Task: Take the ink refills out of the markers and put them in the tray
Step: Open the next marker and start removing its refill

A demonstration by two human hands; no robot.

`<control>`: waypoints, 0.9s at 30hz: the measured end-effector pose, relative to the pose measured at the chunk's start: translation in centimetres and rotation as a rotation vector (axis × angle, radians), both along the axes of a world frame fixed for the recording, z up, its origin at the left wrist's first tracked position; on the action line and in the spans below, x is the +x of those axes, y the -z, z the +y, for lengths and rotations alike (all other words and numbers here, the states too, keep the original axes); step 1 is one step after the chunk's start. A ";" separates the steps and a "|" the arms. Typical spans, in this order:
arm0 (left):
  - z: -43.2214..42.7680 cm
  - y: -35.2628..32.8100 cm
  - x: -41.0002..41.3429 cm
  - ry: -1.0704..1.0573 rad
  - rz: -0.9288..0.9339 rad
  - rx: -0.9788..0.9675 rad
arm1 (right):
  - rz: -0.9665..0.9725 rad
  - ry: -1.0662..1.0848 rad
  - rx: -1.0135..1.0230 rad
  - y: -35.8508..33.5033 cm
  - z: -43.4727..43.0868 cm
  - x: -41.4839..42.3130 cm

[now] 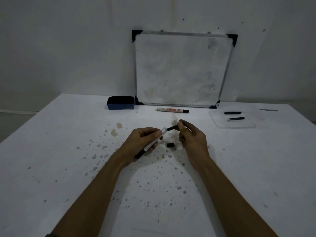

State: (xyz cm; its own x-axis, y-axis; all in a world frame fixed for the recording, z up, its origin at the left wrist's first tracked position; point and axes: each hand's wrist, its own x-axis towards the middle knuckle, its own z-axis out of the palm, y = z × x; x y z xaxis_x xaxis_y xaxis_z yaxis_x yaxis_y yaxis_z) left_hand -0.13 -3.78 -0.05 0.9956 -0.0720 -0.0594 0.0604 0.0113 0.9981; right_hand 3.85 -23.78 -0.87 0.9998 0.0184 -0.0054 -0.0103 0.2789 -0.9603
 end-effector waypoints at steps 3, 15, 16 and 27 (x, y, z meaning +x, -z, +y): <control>0.0 0.0 0.0 0.012 -0.006 0.011 | 0.006 0.013 0.035 0.1 -0.2 0.0; -0.6 0.1 -0.2 -0.027 -0.069 0.131 | -0.404 -0.028 -0.476 0.6 0.3 -0.4; -0.6 0.1 -0.3 -0.032 -0.074 0.129 | -0.439 -0.058 -0.523 0.7 0.4 -0.5; 0.2 -0.1 -0.2 -0.098 -0.062 0.082 | -0.470 -0.251 -1.065 1.5 -2.0 -0.3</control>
